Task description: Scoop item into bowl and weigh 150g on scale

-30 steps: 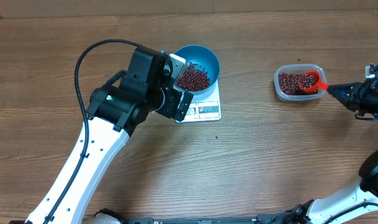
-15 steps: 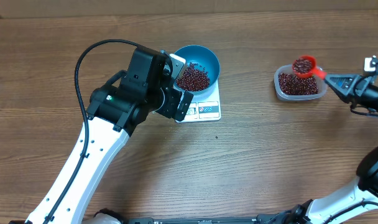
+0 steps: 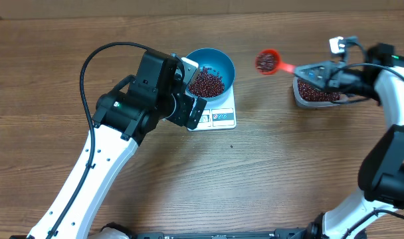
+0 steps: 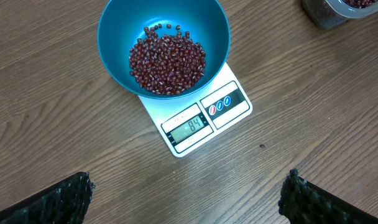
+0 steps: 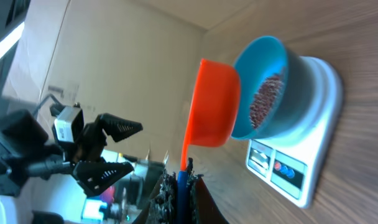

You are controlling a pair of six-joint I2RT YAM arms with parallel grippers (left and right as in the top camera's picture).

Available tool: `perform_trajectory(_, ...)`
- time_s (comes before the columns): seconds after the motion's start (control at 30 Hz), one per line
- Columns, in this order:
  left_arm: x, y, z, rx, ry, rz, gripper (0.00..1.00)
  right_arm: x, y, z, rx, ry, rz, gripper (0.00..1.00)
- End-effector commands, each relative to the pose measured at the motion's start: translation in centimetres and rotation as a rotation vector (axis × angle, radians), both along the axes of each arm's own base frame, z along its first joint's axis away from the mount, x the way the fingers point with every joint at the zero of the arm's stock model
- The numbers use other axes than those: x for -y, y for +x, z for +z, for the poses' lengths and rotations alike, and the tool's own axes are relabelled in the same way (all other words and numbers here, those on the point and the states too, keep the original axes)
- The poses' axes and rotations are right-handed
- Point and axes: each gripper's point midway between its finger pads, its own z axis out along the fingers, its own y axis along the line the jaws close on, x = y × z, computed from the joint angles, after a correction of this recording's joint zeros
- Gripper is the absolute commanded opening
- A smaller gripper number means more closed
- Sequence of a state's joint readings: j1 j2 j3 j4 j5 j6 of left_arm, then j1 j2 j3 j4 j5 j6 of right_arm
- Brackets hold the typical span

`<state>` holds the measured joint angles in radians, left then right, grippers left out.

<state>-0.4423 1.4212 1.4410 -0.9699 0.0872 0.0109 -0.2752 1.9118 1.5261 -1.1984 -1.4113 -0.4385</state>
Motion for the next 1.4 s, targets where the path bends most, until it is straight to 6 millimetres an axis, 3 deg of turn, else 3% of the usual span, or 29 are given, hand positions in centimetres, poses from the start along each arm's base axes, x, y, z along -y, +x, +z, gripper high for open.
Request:
perform_trajectory(0.0,0.2,0.1,0.2,0.006,-0.003,-0.021,1.0,-2.5,0.0,3.4,0.038,0.042,0.055,0.04)
perform_trajectory(0.1,0.2,0.1,0.2,0.006,-0.003,-0.02,1.0,-4.9,0.6,3.4,0.036,0.029,0.104,0.04)
perform_trajectory(0.33,0.2,0.1,0.2,0.006,-0.003,-0.021,1.0,-9.6,2.8,1.3,-0.004,-0.139,0.091,0.04)
perform_trajectory(0.47,0.2,0.1,0.2,0.006,-0.003,-0.021,1.0,-10.8,3.3,-0.3,-0.035,-0.24,0.052,0.04)
perform_trajectory(0.63,0.2,0.1,0.2,0.006,-0.003,-0.021,1.0,-12.6,3.2,-0.7,-0.011,-0.32,0.051,0.04)
perform_trajectory(1.07,0.2,0.1,0.2,0.006,-0.003,-0.021,1.0,-14.6,3.7,2.3,0.183,-0.585,-0.027,0.04)
perform_trajectory(1.37,0.2,0.1,0.2,0.006,-0.003,-0.02,1.0,-15.2,2.8,1.1,0.218,-0.817,-0.06,0.04)
